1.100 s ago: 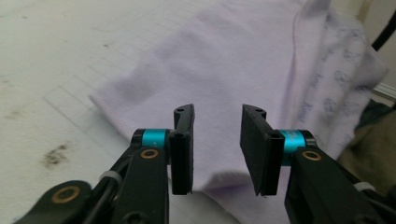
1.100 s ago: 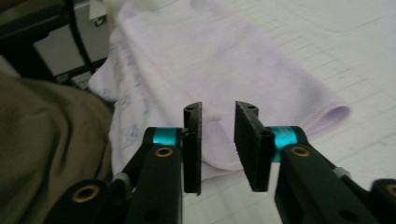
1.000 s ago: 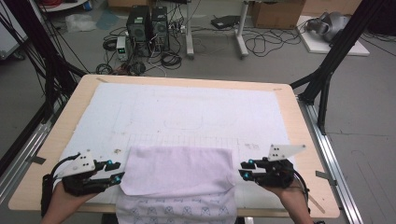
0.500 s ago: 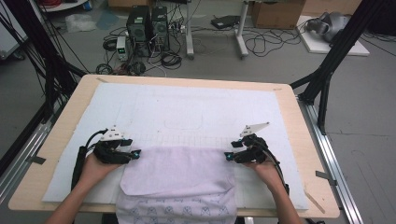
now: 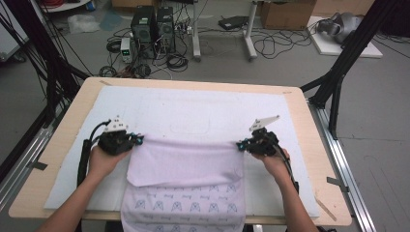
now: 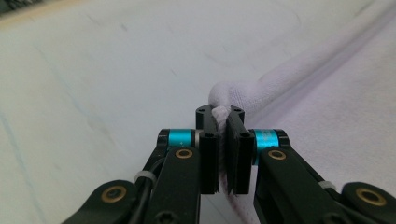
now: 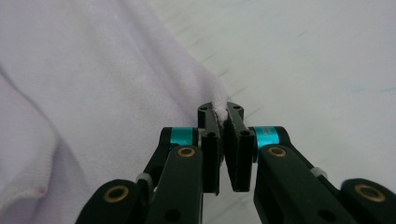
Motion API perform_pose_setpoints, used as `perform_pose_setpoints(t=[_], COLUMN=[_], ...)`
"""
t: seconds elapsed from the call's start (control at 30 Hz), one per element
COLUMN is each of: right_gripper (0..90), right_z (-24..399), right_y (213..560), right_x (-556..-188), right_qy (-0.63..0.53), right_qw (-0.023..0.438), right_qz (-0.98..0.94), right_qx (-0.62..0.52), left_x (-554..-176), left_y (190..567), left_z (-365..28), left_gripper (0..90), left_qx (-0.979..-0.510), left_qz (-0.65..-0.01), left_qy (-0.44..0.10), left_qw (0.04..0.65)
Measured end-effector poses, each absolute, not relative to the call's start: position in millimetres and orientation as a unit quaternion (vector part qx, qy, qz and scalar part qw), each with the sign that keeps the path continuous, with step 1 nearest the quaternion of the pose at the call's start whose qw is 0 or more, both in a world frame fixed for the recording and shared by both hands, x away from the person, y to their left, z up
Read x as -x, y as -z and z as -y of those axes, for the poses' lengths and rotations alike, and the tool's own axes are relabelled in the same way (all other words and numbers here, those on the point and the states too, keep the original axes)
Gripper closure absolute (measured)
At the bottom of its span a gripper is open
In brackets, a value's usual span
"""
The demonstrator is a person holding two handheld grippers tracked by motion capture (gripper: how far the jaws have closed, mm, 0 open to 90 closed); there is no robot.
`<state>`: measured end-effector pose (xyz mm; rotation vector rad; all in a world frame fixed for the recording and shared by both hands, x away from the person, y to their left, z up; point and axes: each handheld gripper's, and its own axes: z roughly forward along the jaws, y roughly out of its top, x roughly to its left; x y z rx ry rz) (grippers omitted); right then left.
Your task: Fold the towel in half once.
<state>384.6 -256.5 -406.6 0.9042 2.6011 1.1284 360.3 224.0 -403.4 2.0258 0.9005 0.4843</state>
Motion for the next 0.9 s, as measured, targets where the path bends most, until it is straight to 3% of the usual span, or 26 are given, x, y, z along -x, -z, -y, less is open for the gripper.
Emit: perform_pose_setpoints(t=[0.27,0.37,0.43,0.5,0.57,0.63,0.7,0.9], right_gripper=[86.0,85.5,82.6,68.3,59.1,57.5,57.3,57.2], right_z=[262,265,265,266,265,263,260,250], right_y=[361,332,331,338,358,365,375,400], right_x=[-439,-461,-465,-471,-469,-467,-455,-430], right_qy=[-0.388,-0.406,-0.41,-0.404,-0.384,-0.378,-0.378,-0.37], right_qw=[0.119,0.134,0.135,0.133,0.114,0.104,0.122,0.075], right_qz=[-0.854,-0.843,-0.841,-0.837,-0.842,-0.847,-0.848,-0.867], right_qx=[-0.327,-0.327,-0.325,-0.344,-0.361,-0.36,-0.351,-0.325], left_x=[-430,-448,-453,-453,-447,-440,-432,-405], left_y=[341,322,325,335,347,360,371,397], left_z=[-209,-209,-209,-214,-222,-230,-234,-230], left_gripper=[85.4,84.9,82.9,68.2,61.3,60.5,57.5,56.4], left_qx=[-0.789,-0.782,-0.782,-0.786,-0.785,-0.787,-0.792,-0.816], left_qz=[-0.365,-0.372,-0.379,-0.392,-0.396,-0.397,-0.394,-0.359], left_qy=[-0.259,-0.266,-0.259,-0.254,-0.24,-0.224,-0.207,-0.169], left_qw=[0.421,0.424,0.421,0.406,0.411,0.416,0.418,0.421])
